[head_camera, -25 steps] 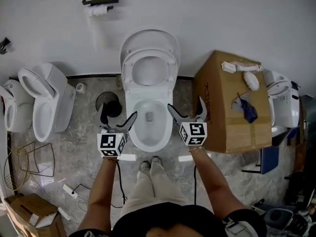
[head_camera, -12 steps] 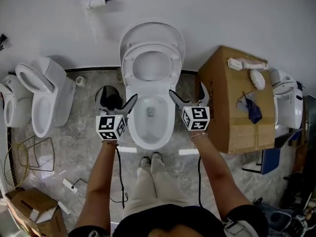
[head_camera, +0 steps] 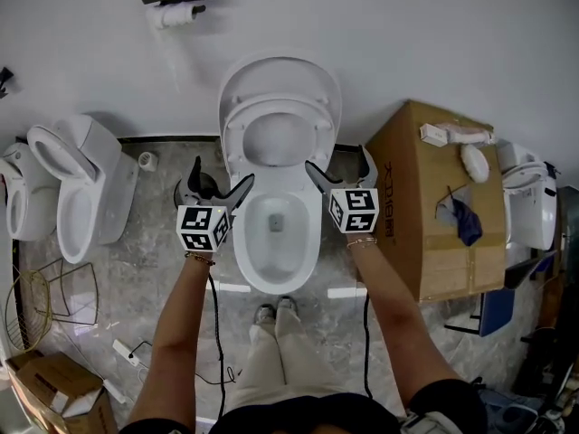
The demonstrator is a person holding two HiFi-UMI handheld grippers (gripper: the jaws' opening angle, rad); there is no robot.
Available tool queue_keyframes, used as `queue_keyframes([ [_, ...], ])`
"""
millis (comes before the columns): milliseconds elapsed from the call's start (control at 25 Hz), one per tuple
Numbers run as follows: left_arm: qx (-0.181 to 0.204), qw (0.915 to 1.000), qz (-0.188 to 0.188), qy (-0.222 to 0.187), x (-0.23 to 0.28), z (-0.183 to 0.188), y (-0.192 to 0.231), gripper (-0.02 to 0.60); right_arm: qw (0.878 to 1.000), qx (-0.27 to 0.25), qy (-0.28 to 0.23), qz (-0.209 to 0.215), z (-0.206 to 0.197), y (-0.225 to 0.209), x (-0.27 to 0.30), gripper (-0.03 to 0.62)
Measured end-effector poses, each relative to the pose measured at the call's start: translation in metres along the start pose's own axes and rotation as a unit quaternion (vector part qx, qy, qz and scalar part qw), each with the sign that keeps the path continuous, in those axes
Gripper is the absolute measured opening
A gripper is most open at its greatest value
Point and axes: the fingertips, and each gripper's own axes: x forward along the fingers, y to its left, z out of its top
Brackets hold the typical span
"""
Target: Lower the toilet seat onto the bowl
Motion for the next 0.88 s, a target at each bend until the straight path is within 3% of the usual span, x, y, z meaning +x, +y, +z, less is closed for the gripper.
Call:
queue_keyframes([
  [200, 0.006, 0.9997, -0.006, 0.022, 0.027, -0.005, 0.014, 0.574, 1.000, -0.006, 0.006, 0.006, -0.004, -0.009, 0.020, 0.577],
  [640, 0.013, 0.9993, -0.026, 0.026, 0.088, 0.008, 0.018, 0.569, 1.000, -0.005, -0.002, 0.003, 0.005, -0.026, 0.059, 0.551],
  [760, 0.012, 0.9995, -0.014, 0.025, 0.098, 0.012, 0.024, 0.502, 1.000, -0.001, -0.004, 0.004, 0.009, -0.026, 0.069, 0.546],
  [880, 0.008, 0.9997, 0.012, 0.021, 0.106, 0.014, 0.038, 0.310, 1.000, 0.014, -0.006, 0.003, 0.011, -0.029, 0.077, 0.506],
])
